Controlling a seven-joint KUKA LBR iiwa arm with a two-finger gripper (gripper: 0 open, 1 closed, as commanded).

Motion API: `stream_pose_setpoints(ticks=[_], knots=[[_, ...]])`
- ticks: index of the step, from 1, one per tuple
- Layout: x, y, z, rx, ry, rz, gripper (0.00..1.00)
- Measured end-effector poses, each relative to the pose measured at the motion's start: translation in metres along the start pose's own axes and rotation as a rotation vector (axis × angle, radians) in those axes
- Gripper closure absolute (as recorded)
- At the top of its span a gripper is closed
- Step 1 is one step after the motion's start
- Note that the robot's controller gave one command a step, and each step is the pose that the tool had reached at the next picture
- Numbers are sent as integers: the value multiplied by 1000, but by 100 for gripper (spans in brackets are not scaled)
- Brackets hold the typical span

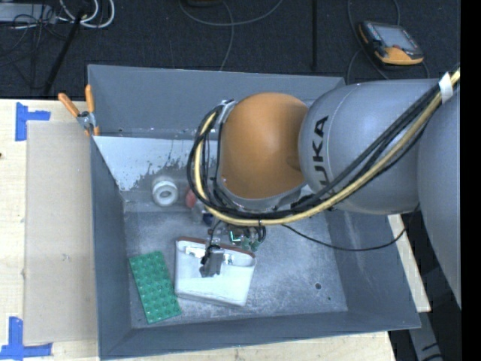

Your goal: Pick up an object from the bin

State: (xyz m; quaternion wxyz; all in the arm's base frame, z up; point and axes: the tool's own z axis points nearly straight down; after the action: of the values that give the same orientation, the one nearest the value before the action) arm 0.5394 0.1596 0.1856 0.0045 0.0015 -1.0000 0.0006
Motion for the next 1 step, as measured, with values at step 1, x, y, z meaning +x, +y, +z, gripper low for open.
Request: stream_pose_setpoints(ticks=[1], knots=[[-33,-83,117,-5,5,-68,0]])
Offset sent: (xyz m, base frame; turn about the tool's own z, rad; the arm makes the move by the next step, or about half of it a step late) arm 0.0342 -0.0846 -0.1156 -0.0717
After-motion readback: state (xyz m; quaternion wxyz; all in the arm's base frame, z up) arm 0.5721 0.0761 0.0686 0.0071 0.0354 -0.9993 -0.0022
